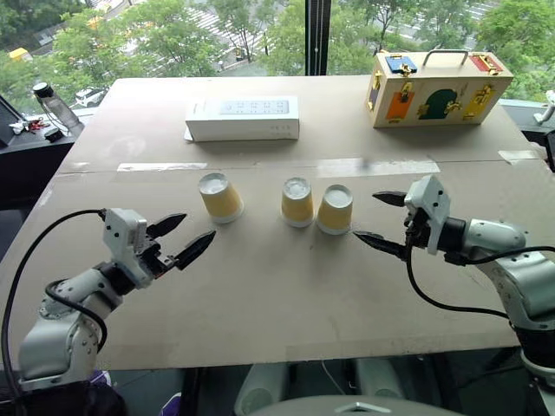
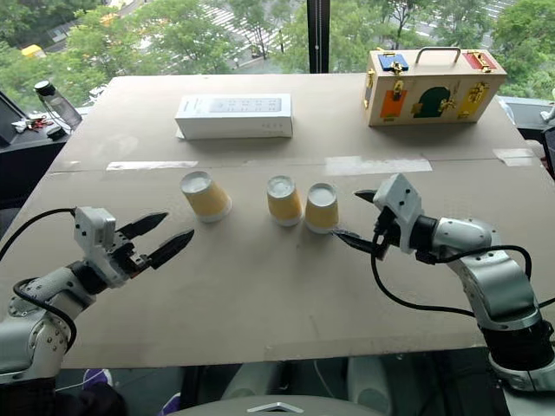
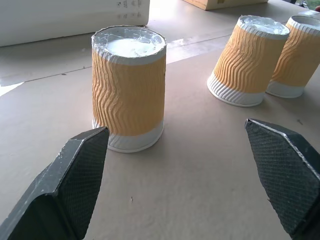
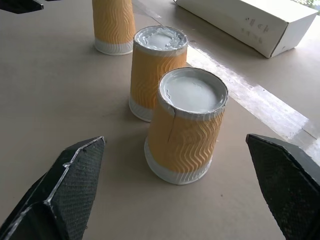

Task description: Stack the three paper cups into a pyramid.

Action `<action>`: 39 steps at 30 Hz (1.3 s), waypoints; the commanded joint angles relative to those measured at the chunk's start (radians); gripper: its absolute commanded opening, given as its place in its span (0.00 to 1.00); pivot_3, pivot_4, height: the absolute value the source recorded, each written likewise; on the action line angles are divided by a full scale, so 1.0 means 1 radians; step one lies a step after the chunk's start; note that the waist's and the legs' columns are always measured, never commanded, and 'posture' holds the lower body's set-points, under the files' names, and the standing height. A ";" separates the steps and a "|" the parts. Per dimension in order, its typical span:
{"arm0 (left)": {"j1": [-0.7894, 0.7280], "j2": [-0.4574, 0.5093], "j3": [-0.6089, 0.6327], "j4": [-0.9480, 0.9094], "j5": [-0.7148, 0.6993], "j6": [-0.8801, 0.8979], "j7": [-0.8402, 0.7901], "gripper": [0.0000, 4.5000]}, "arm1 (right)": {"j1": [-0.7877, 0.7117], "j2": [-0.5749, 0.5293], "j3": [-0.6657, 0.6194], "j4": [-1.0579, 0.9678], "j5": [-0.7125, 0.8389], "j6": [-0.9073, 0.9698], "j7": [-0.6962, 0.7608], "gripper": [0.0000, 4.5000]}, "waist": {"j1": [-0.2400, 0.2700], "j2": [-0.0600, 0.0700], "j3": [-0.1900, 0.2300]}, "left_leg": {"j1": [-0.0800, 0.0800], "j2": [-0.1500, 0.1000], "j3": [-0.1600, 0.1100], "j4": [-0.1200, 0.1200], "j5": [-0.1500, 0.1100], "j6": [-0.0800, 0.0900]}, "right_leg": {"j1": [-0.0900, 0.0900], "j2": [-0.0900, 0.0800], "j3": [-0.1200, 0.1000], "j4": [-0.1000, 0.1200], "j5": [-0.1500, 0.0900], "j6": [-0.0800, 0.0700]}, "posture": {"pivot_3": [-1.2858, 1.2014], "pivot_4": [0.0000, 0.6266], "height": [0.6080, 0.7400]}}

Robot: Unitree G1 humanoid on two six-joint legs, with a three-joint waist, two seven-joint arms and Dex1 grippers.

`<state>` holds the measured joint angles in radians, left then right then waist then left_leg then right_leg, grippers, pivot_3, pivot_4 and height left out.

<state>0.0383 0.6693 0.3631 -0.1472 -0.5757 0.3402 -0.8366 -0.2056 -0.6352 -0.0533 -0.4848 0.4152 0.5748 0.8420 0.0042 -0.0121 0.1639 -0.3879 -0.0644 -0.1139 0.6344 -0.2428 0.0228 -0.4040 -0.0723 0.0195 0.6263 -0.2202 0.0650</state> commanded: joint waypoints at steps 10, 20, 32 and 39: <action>-0.338 0.020 -0.128 0.296 0.137 -0.067 -0.034 1.00 | 0.259 -0.027 -0.271 -0.335 0.277 -0.161 0.051 1.00 | 0.001 -0.001 0.000 | 0.000 0.001 -0.001 0.000 0.000 0.000 | 0.000 0.000 -0.001 0.000 0.000 0.000 | 0.52 0.24 1.00; -0.433 0.002 -0.171 0.398 0.174 -0.111 -0.082 0.71 | 0.317 -0.038 -0.258 -0.374 0.267 -0.183 -0.003 1.00 | 0.006 -0.002 0.000 | -0.001 0.000 -0.001 0.000 0.000 0.000 | 0.000 0.000 -0.001 0.000 0.000 0.000 | 0.52 0.24 1.00; -0.725 0.010 -0.241 0.273 0.024 0.159 -0.225 0.48 | 0.365 -0.014 -0.299 -0.359 0.254 -0.223 -0.079 1.00 | 0.014 -0.003 0.000 | -0.007 -0.001 -0.007 0.008 0.000 -0.001 | 0.000 0.001 -0.007 0.001 0.001 0.001 | 0.52 0.24 1.00; -0.910 -0.076 -0.355 0.270 0.020 0.298 -0.232 0.48 | 0.471 0.002 -0.332 -0.348 0.224 -0.271 -0.084 1.00 | -0.001 -0.003 0.000 | -0.008 -0.001 -0.004 0.011 0.002 -0.004 | 0.000 0.001 -0.004 0.001 0.002 0.004 | 0.52 0.24 1.00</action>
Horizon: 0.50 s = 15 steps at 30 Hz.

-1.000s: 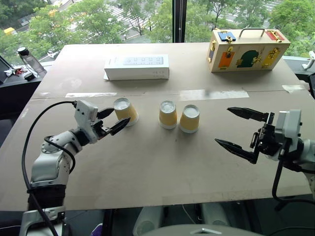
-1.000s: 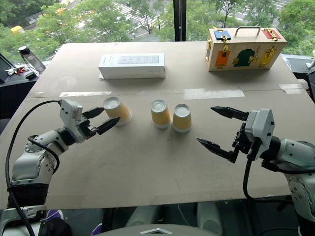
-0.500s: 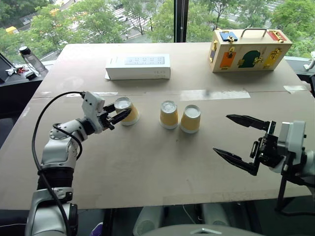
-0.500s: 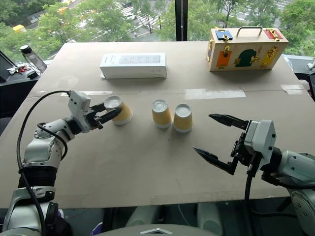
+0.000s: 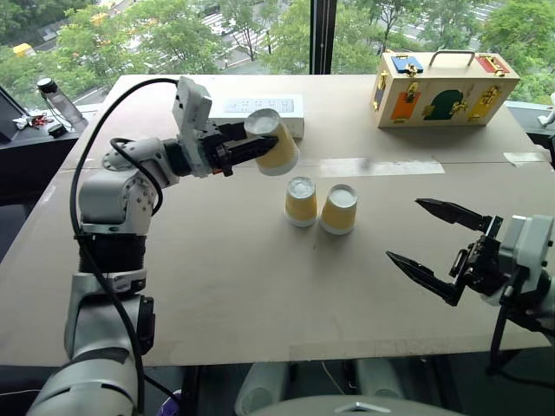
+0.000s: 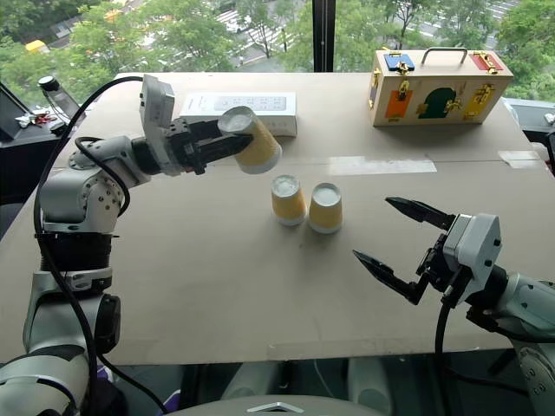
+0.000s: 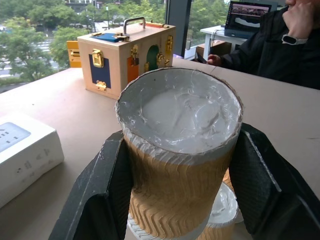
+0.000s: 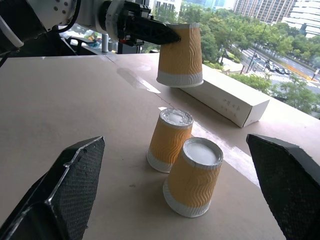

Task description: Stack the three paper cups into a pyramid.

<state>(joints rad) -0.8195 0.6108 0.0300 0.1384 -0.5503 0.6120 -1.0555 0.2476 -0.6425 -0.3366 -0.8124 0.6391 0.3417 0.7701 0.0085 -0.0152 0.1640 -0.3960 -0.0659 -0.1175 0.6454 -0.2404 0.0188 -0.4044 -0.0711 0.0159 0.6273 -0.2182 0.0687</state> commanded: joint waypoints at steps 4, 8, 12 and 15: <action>-0.095 -0.057 -0.078 0.001 0.014 0.033 -0.040 0.48 | 0.083 0.022 -0.079 -0.038 -0.005 -0.058 -0.020 1.00 | -0.015 0.000 0.000 | 0.000 0.001 0.000 0.000 0.000 0.000 | 0.000 0.001 0.000 0.001 0.000 0.000 | 0.52 0.24 1.00; -0.096 -0.066 -0.125 0.018 0.056 -0.010 -0.078 0.48 | 0.159 0.038 -0.124 -0.056 0.000 -0.079 -0.023 1.00 | -0.020 0.000 0.000 | 0.001 0.001 0.001 0.000 -0.001 0.001 | 0.000 0.001 0.001 0.001 0.000 0.000 | 0.52 0.24 1.00; -0.092 -0.080 -0.157 0.040 0.092 -0.046 -0.096 0.48 | 0.236 0.059 -0.173 -0.051 -0.004 -0.112 -0.010 1.00 | -0.018 0.000 0.000 | 0.001 0.001 0.001 0.000 -0.001 0.001 | 0.000 0.001 0.001 0.001 0.000 0.000 | 0.52 0.24 1.00; -0.085 -0.092 -0.172 0.052 0.120 -0.070 -0.099 0.48 | 0.268 0.066 -0.193 -0.046 -0.006 -0.130 -0.007 1.00 | -0.017 0.000 0.000 | 0.001 0.001 0.001 0.001 -0.001 0.002 | 0.000 0.001 0.002 0.001 0.000 0.000 | 0.52 0.24 1.00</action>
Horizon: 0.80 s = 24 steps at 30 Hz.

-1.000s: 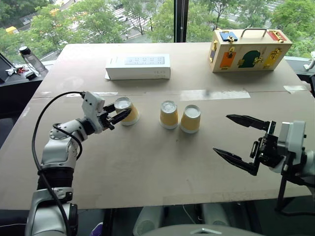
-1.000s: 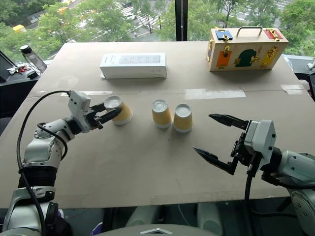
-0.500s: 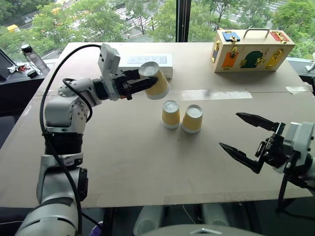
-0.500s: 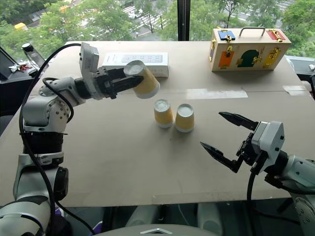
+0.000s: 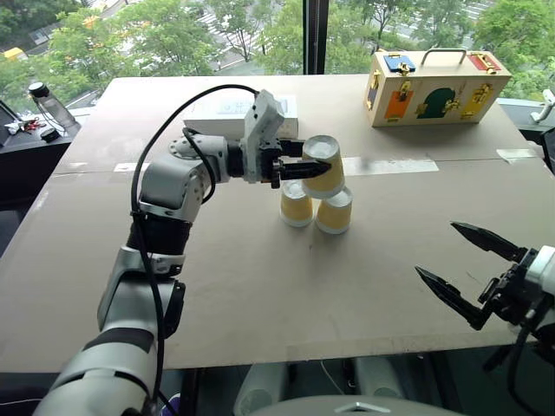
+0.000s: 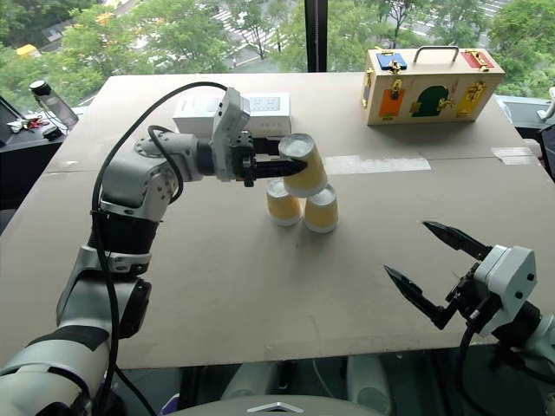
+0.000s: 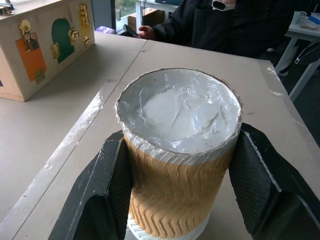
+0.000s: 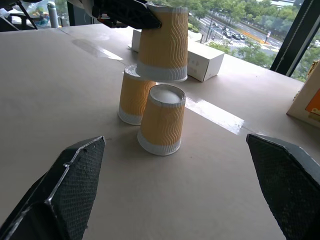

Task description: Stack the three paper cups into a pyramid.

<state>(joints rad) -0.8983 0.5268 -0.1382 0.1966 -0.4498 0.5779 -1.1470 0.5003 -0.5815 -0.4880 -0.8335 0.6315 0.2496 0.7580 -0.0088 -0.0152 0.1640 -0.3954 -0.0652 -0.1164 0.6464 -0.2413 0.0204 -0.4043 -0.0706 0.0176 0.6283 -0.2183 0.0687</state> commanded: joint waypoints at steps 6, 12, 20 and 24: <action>-0.010 -0.022 -0.008 0.026 0.058 -0.073 -0.005 0.48 | 0.049 0.010 -0.055 -0.027 0.000 -0.057 -0.004 1.00 | 0.000 0.000 0.000 | 0.000 0.000 0.000 0.001 -0.001 0.002 | 0.000 0.000 0.000 0.000 0.000 0.000 | 0.52 0.24 1.00; -0.011 -0.013 0.005 0.042 0.063 -0.072 -0.010 0.48 | 0.064 0.016 -0.048 -0.043 -0.003 -0.059 -0.014 1.00 | 0.000 0.000 0.000 | 0.000 0.000 0.000 0.001 -0.001 0.002 | 0.000 0.000 0.000 0.001 0.000 0.000 | 0.52 0.24 1.00; -0.003 -0.008 0.007 0.036 0.057 -0.037 -0.013 0.59 | 0.061 0.011 -0.043 -0.029 -0.009 -0.064 -0.006 1.00 | -0.001 0.000 0.000 | 0.000 0.000 0.000 0.002 -0.001 0.002 | 0.000 0.000 0.000 0.002 0.000 0.000 | 0.52 0.24 1.00; 0.001 -0.007 0.019 0.019 0.058 -0.035 0.002 0.98 | 0.050 0.008 -0.034 -0.017 -0.012 -0.065 0.002 1.00 | -0.001 0.000 0.000 | 0.000 0.000 0.000 0.002 -0.001 0.002 | 0.000 0.000 0.000 0.002 0.000 0.000 | 0.52 0.24 1.00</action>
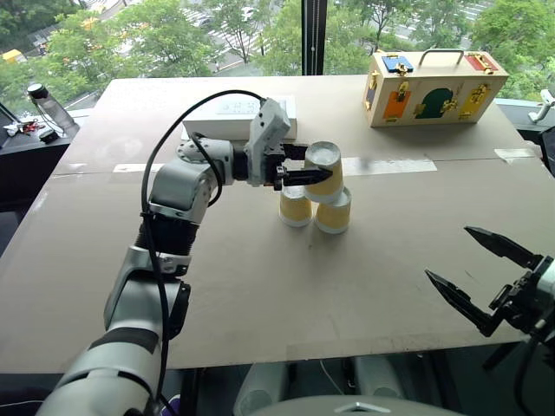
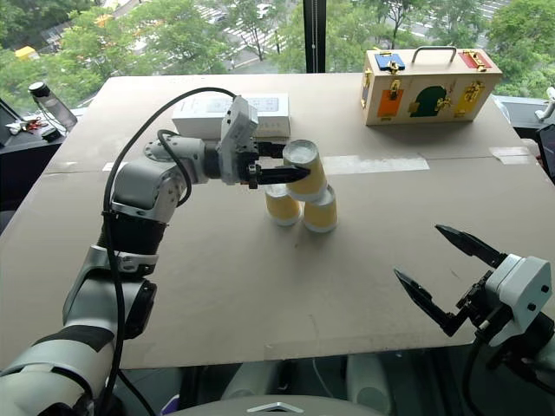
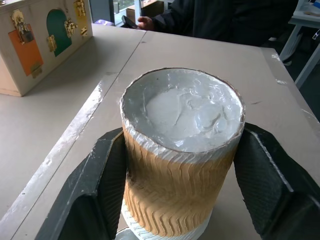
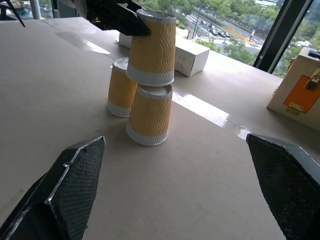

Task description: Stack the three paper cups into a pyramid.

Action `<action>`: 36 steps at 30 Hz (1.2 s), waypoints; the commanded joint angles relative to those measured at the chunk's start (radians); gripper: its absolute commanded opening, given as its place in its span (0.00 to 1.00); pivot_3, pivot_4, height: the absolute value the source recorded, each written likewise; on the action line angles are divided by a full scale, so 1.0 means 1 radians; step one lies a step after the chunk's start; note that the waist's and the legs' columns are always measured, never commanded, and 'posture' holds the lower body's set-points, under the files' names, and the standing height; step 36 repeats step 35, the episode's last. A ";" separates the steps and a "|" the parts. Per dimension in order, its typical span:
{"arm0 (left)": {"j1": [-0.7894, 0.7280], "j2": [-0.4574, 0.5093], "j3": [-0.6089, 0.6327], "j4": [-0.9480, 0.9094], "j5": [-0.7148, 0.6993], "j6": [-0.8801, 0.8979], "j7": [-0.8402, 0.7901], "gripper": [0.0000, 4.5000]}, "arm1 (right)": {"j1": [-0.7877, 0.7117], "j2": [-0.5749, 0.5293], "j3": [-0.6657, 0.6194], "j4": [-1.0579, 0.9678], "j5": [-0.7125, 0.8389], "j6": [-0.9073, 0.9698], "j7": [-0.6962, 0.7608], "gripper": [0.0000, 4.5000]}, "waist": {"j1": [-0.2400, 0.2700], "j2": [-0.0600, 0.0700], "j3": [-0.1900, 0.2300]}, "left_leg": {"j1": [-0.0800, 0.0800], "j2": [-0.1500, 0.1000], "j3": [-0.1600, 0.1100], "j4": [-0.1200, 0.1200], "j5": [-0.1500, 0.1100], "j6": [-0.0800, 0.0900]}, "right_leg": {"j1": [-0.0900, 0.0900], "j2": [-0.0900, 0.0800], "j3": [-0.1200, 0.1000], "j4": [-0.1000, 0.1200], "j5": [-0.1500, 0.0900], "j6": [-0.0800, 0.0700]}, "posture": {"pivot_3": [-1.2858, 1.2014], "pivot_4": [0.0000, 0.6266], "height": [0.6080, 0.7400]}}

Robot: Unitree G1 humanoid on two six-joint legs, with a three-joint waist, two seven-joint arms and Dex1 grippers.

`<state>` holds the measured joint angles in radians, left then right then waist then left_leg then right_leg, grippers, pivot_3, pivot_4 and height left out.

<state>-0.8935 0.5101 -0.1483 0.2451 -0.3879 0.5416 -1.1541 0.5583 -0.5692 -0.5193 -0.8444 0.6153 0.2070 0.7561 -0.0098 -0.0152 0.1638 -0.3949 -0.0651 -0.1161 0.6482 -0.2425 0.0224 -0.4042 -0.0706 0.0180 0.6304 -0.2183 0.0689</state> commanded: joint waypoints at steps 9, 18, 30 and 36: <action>0.158 0.079 0.241 -0.265 -0.158 0.124 0.090 0.98 | -0.015 -0.009 0.015 0.019 -0.014 -0.039 0.032 1.00 | -0.004 0.000 0.000 | 0.000 0.001 0.000 0.000 0.001 -0.002 | -0.001 0.000 0.001 0.001 0.000 0.000 | 0.52 0.24 1.00; 0.652 0.095 0.415 -0.585 -0.269 0.127 0.180 0.98 | -0.144 -0.053 0.091 0.180 -0.090 -0.044 0.050 1.00 | 0.018 -0.001 -0.001 | 0.002 0.001 0.002 0.000 0.000 0.000 | -0.001 -0.002 0.003 0.002 0.000 -0.001 | 0.52 0.24 1.00; 1.218 -0.047 0.516 -0.719 -0.164 -0.171 0.315 0.98 | -0.117 -0.095 0.046 0.345 -0.107 -0.047 0.116 1.00 | 0.036 0.000 -0.004 | 0.003 0.002 0.003 -0.001 -0.001 0.002 | 0.003 -0.006 0.003 -0.001 -0.002 -0.005 | 0.52 0.24 1.00; 1.323 -0.112 0.518 -0.726 -0.140 -0.246 0.373 0.98 | -0.137 -0.107 0.045 0.378 -0.103 -0.042 0.128 1.00 | 0.027 0.000 -0.005 | 0.007 0.002 0.007 -0.001 -0.005 0.006 | 0.007 -0.007 0.004 -0.004 -0.003 -0.005 | 0.52 0.24 1.00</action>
